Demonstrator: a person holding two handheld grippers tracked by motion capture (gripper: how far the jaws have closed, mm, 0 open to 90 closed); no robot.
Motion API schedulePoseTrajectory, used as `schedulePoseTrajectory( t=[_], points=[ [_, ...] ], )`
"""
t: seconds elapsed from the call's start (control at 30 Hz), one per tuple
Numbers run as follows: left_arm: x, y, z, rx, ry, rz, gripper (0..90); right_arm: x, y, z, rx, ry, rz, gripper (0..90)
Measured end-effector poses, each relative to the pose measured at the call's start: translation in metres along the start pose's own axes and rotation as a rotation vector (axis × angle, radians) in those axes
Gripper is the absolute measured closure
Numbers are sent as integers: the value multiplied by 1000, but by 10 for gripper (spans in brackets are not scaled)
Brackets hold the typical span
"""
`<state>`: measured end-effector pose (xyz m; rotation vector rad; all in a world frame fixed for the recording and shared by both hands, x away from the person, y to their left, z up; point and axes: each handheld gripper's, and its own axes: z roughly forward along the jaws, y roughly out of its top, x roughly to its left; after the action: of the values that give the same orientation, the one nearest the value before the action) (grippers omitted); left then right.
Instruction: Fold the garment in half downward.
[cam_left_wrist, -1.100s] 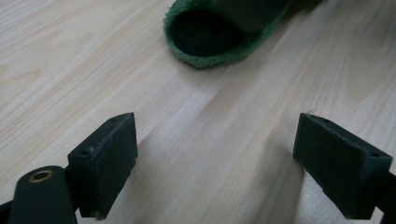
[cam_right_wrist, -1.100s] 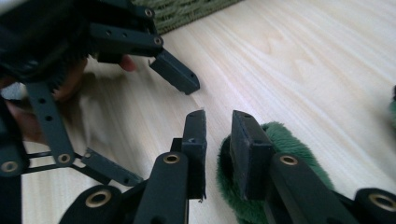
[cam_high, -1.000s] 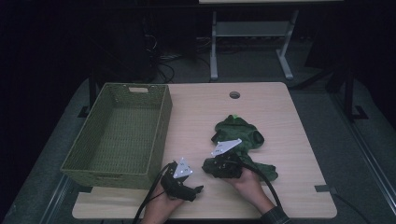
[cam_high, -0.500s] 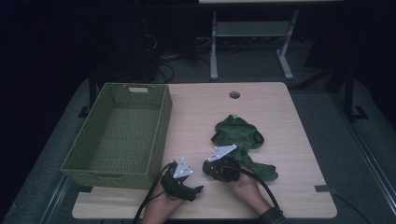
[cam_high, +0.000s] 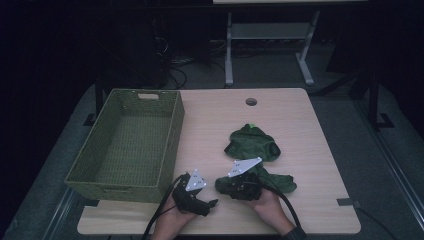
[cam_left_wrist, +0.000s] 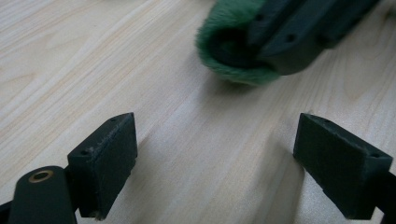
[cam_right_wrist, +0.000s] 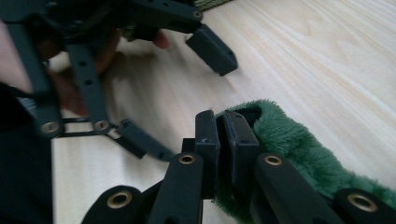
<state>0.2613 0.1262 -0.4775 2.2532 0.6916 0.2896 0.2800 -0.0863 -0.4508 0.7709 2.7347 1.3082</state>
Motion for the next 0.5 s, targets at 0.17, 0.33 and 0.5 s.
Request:
schedulePoseTrajectory(
  t=[0.17, 0.33, 0.5],
  points=[
    [0, 0, 0, 0, 0, 0, 128, 3, -4, -13, -31, -3, -1, 846],
    [0, 0, 0, 0, -2, -4, 127, 3, -3, -27, -75, -17, 4, 845],
    [0, 0, 0, 0, -1, -4, 128, 0, 0, -35, -110, -30, 9, 843]
  ],
)
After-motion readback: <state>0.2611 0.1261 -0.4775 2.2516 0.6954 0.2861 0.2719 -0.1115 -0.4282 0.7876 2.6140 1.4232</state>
